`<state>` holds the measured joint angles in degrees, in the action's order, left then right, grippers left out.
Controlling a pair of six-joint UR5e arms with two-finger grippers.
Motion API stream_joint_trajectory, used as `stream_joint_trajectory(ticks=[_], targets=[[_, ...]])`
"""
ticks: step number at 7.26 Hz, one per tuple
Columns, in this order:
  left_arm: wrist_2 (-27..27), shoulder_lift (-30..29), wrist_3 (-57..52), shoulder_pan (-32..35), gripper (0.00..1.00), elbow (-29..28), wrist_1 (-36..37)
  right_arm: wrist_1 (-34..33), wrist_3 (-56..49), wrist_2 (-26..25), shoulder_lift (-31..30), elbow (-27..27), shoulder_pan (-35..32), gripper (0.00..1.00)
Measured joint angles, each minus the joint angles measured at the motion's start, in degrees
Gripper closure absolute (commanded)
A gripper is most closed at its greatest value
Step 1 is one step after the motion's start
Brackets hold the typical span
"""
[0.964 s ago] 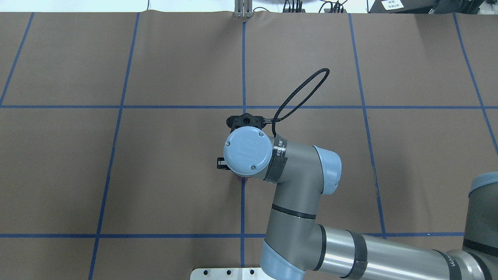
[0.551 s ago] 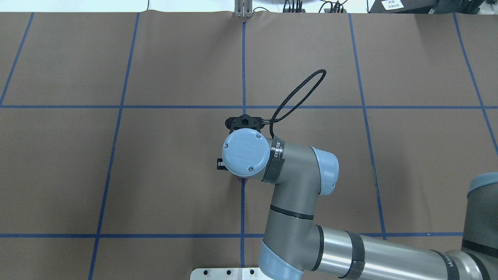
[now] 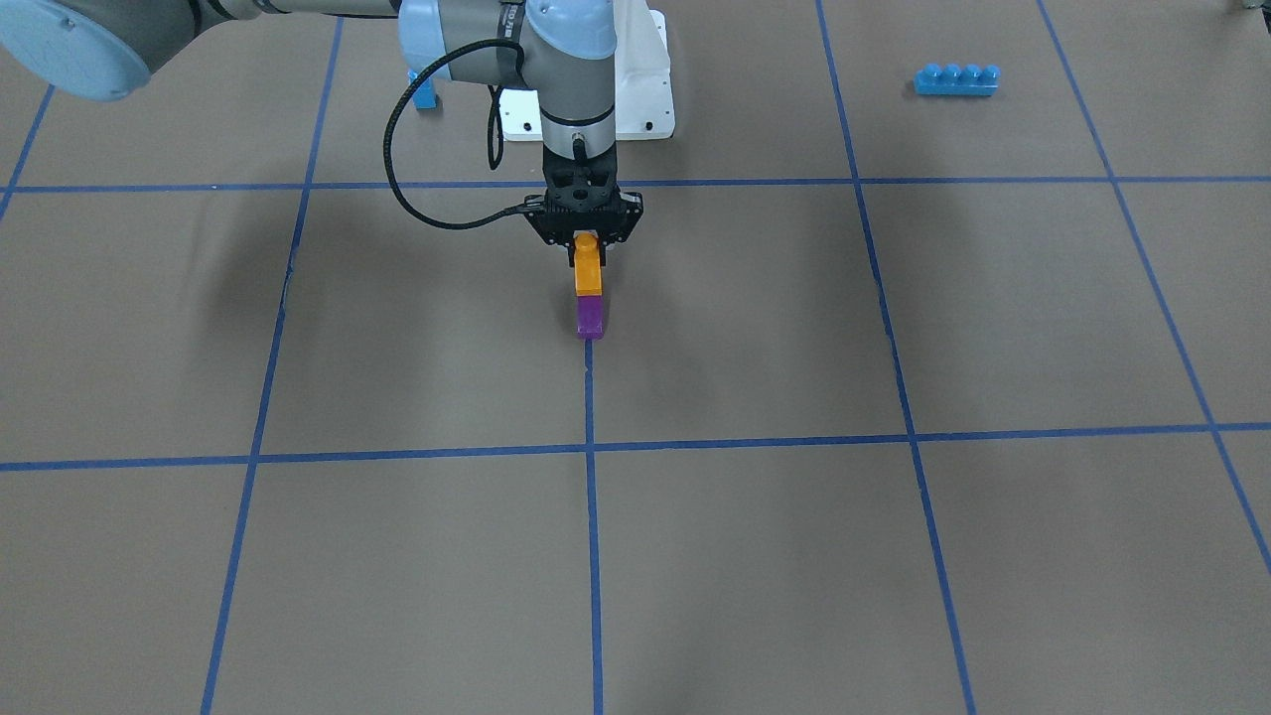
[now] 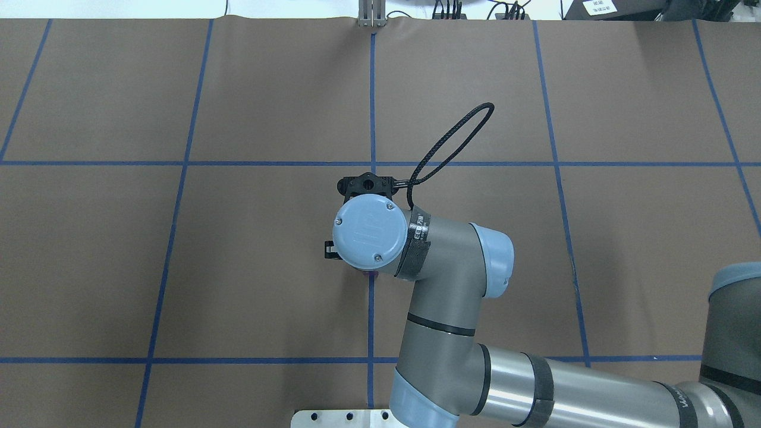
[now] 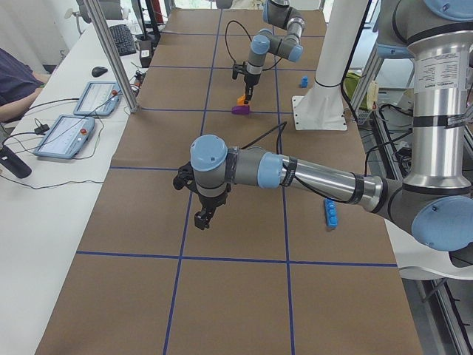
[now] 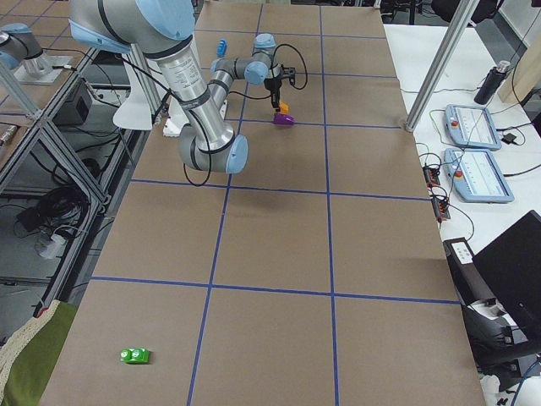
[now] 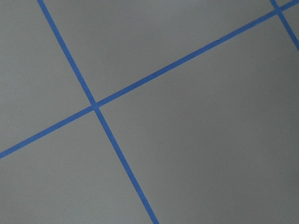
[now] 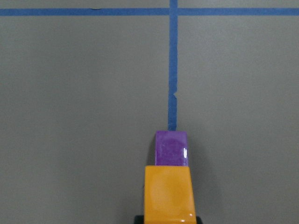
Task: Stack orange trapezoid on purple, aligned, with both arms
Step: 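Align and lower the orange block onto the purple block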
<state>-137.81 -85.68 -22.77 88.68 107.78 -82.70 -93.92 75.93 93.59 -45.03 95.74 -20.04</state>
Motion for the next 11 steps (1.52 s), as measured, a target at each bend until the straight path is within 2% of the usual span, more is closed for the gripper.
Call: stream_joint_trajectory(ticks=[11], targets=[[0.1, -0.2, 0.0, -0.1, 0.00, 0.0, 0.0, 0.2, -0.3, -0.2, 0.1, -2.6, 0.4, 1.00]])
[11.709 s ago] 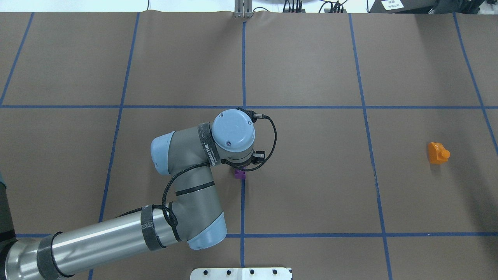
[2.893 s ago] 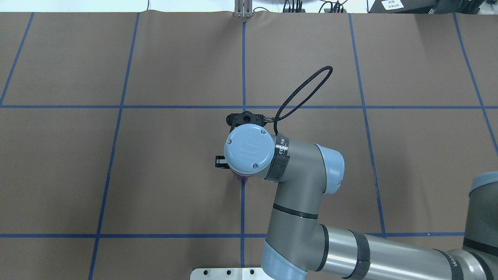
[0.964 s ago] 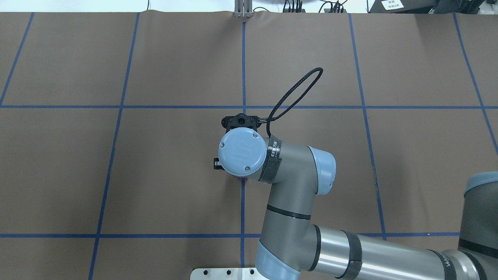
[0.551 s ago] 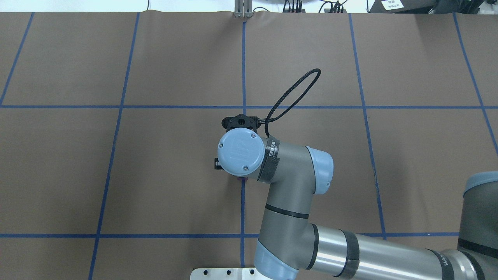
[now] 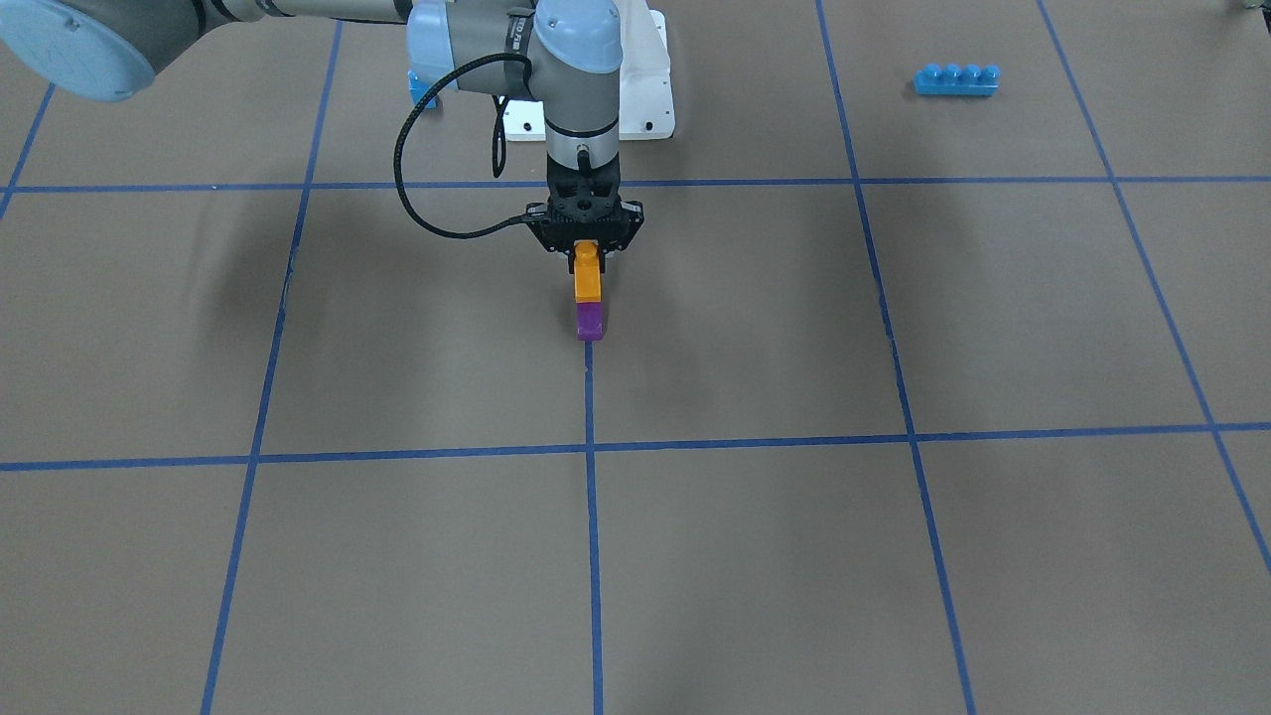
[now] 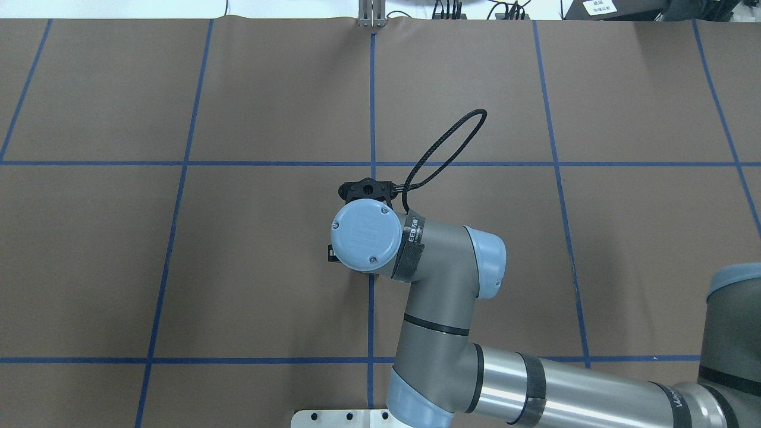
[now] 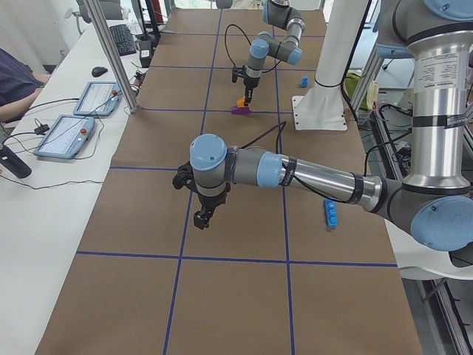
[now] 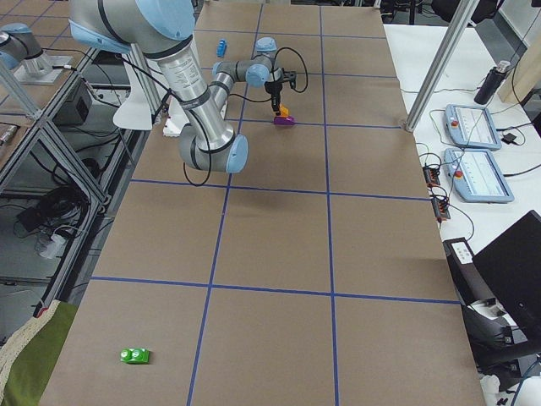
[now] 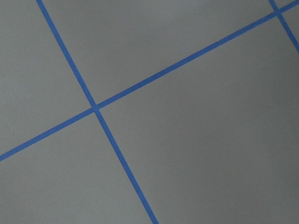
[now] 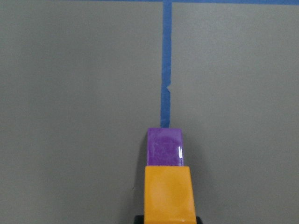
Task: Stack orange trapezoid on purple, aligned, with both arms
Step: 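Align and lower the orange block onto the purple block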
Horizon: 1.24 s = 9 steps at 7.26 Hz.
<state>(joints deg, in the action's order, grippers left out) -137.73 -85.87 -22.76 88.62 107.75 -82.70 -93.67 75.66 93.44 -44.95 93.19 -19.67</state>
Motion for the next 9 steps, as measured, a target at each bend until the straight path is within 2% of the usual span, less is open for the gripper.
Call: stream_joint_trajectory(ticks=[5, 6, 7, 9], targets=[[0.0, 0.0, 0.0, 0.0, 0.00, -0.1, 0.0, 0.2, 0.0, -0.2, 0.0, -0.9, 0.4, 1.00], [0.0, 0.1, -0.1, 0.0, 0.00, -0.1, 0.0, 0.2, 0.0, -0.2, 0.0, -0.9, 0.4, 0.62], [0.0, 0.1, -0.1, 0.0, 0.00, -0.1, 0.0, 0.2, -0.1, -0.1, 0.0, -1.0, 0.4, 0.01], [0.0, 0.1, -0.1, 0.0, 0.00, -0.2, 0.0, 0.1, -0.1, -0.5, -0.1, -1.0, 0.6, 0.00]])
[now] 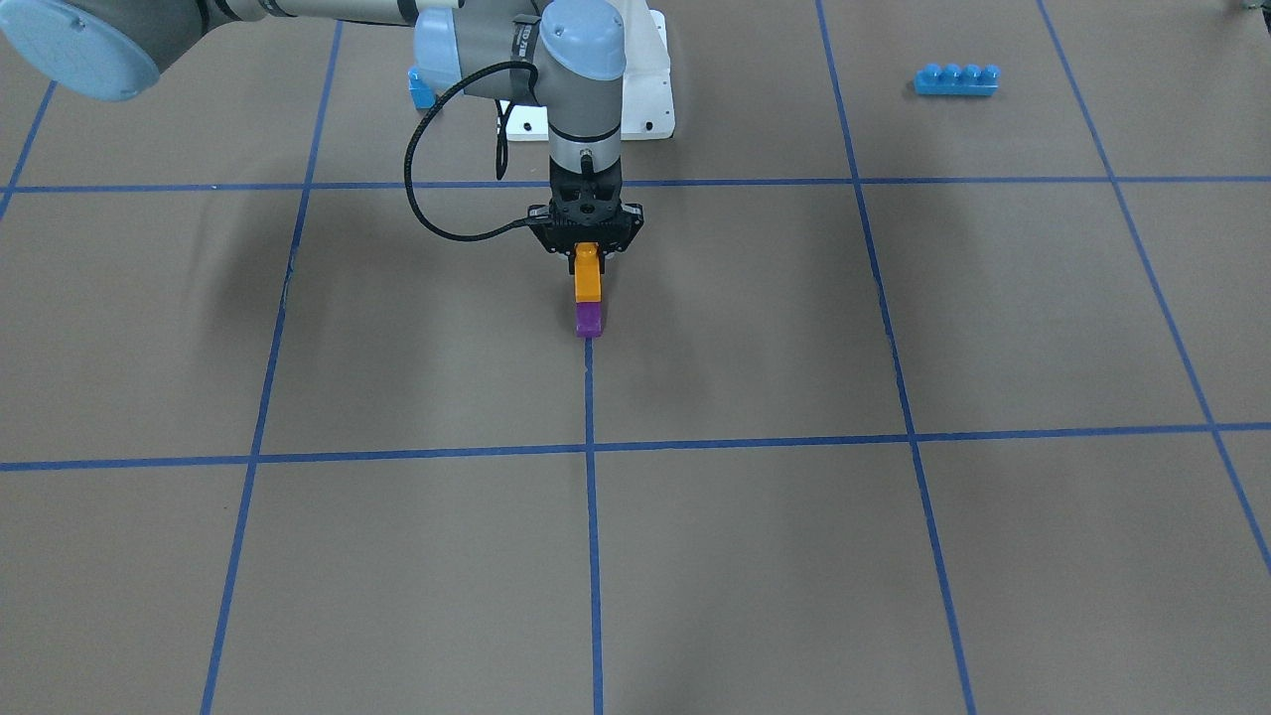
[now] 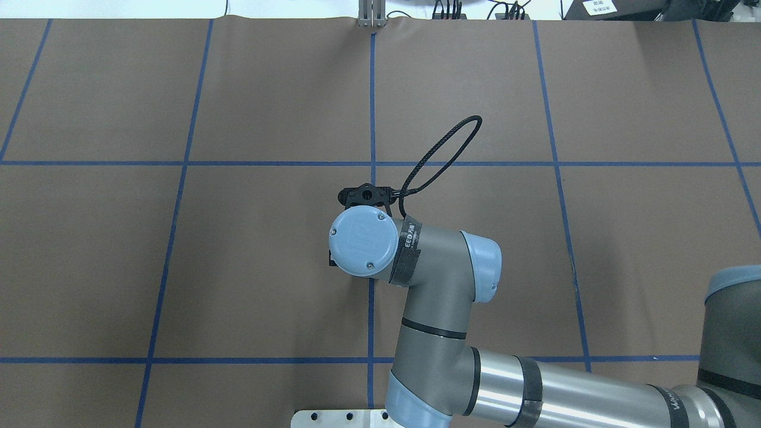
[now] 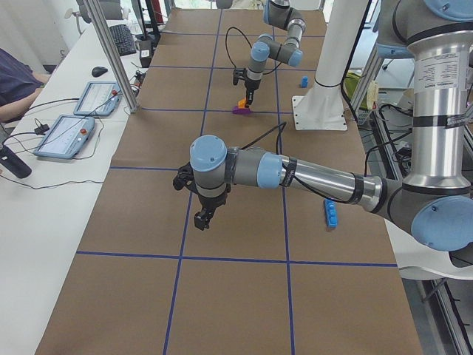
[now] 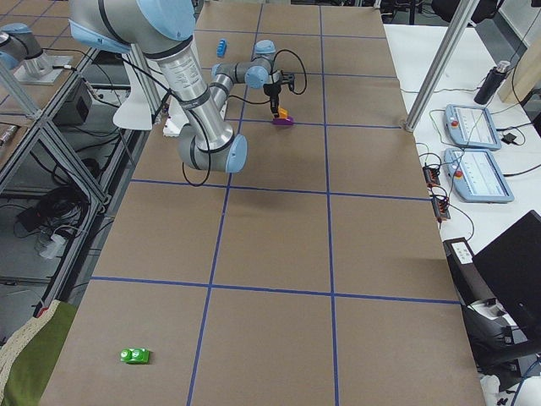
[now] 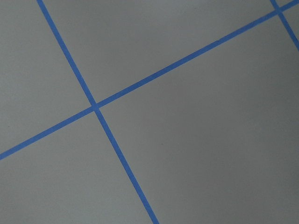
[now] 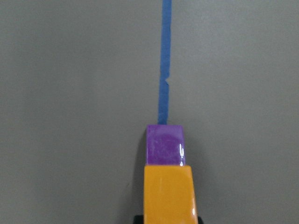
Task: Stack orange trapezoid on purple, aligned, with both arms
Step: 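Align and lower the orange block onto the purple block, then open the right gripper and withdraw the right arm away from the stack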
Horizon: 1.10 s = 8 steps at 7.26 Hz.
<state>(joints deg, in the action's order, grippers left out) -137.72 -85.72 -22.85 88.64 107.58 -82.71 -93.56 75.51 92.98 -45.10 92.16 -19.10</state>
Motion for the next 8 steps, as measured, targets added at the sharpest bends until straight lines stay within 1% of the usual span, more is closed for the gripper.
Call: stream_joint_trajectory(ticks=[3, 4, 5, 6, 7, 8], targets=[[-0.1, 0.1, 0.0, 0.0, 0.00, 0.1, 0.0, 0.0, -0.1, -0.1, 0.1, 0.8, -0.1, 0.00], [-0.1, 0.1, -0.1, 0.0, 0.00, 0.0, 0.0, -0.2, -0.4, 0.3, -0.1, 2.1, -1.0, 0.00], [-0.2, 0.4, -0.2, 0.0, 0.00, -0.2, 0.0, -1.4, -1.6, 2.3, -0.8, 4.5, -3.4, 0.00], [-0.3, 1.0, -0.3, 0.0, 0.00, -0.6, -0.1, -4.2, -4.5, 5.7, -2.2, 8.1, -7.3, 0.00], [-0.4, 1.8, -0.3, 0.1, 0.00, -1.7, -0.1, -7.4, -9.4, 10.2, -4.4, 12.1, -12.9, 0.00], [-0.4, 2.5, -0.4, 0.4, 0.00, -3.5, -0.4, -9.4, -15.7, 15.1, -7.1, 14.9, -19.2, 0.00]])
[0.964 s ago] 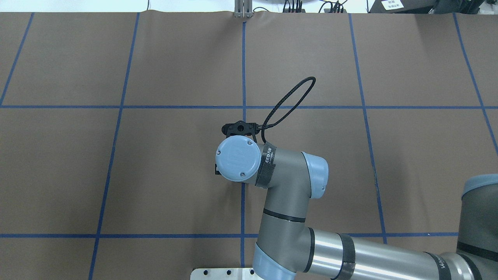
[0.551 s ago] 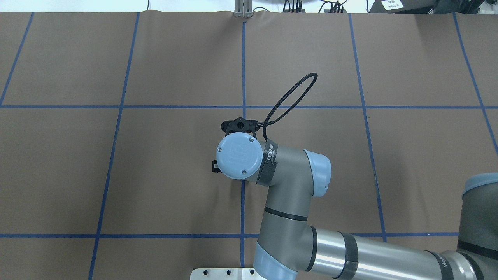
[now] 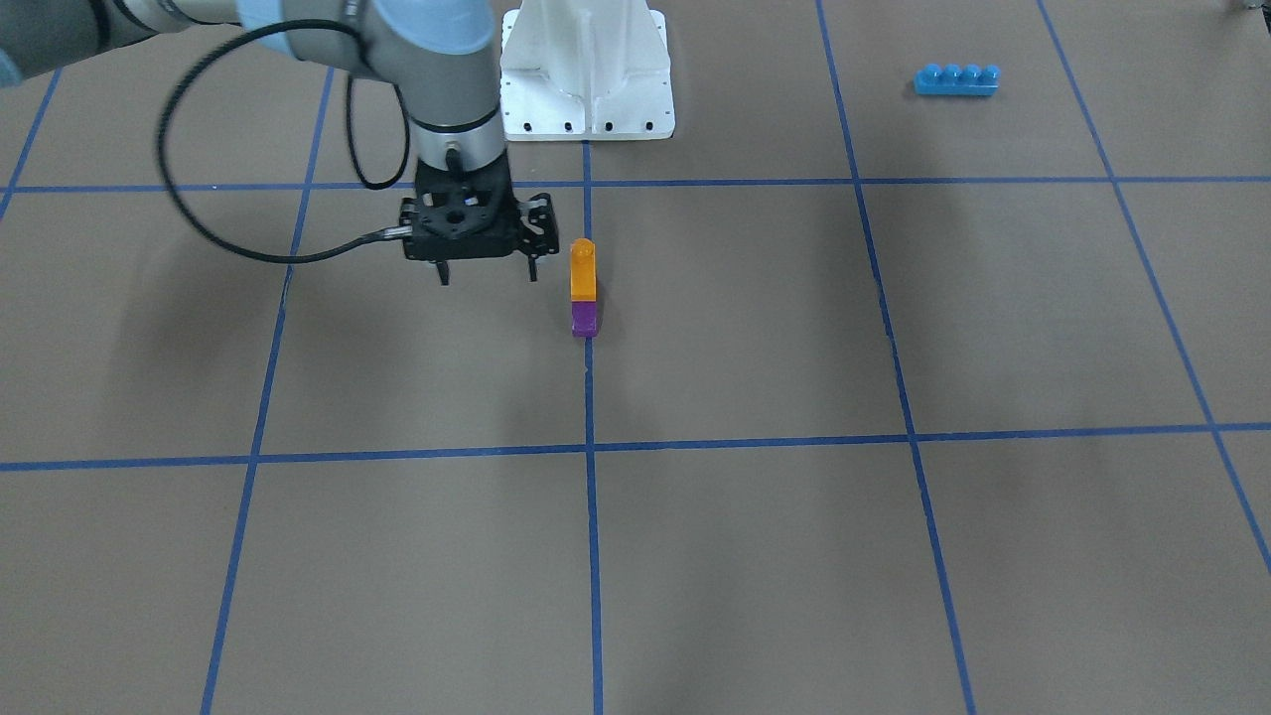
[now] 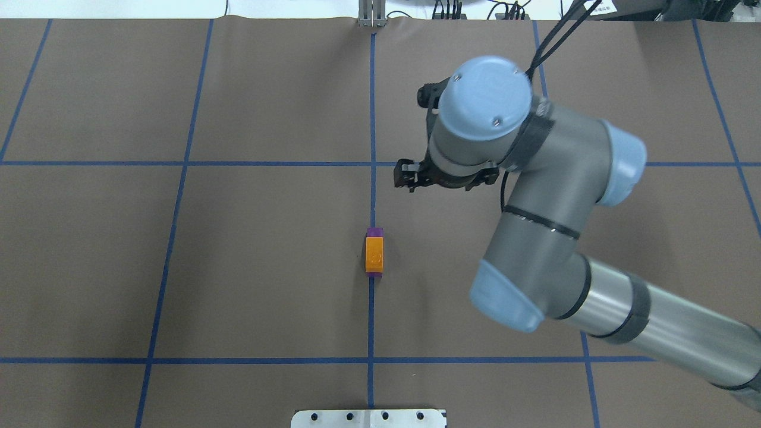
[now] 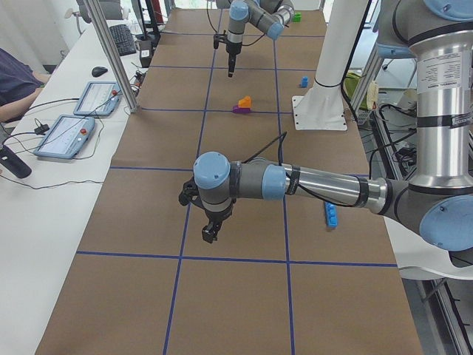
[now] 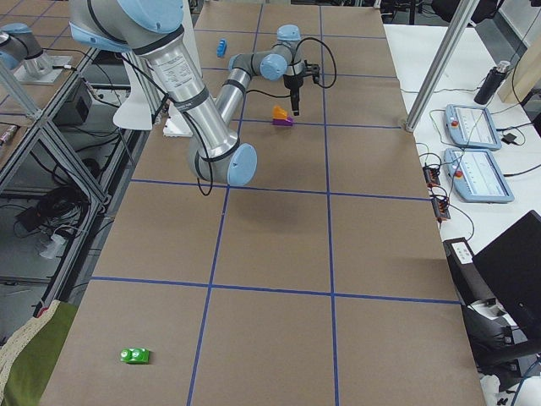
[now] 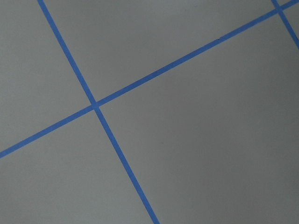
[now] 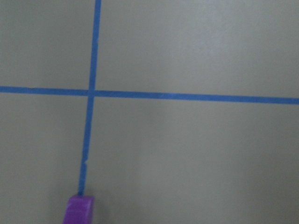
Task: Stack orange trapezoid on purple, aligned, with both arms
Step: 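Open the right gripper and withdraw the right arm away from the stack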
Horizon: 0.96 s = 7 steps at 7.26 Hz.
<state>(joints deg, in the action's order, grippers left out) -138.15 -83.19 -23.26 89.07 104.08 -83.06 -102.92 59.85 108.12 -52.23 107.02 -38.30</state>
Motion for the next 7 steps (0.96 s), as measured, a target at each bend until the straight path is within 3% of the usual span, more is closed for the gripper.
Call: stream_joint_trajectory(ticks=[4, 7], targets=[[3.1, 0.6, 0.4, 10.4, 0.00, -3.0, -2.4, -0.9, -37.7, 16.9, -16.6, 1.8, -26.3, 0.00], [7.4, 0.2, 5.8, 11.9, 0.00, -2.0, 0.6, -0.8, -59.6, 20.4, -31.8, 0.0, -41.7, 0.00]])
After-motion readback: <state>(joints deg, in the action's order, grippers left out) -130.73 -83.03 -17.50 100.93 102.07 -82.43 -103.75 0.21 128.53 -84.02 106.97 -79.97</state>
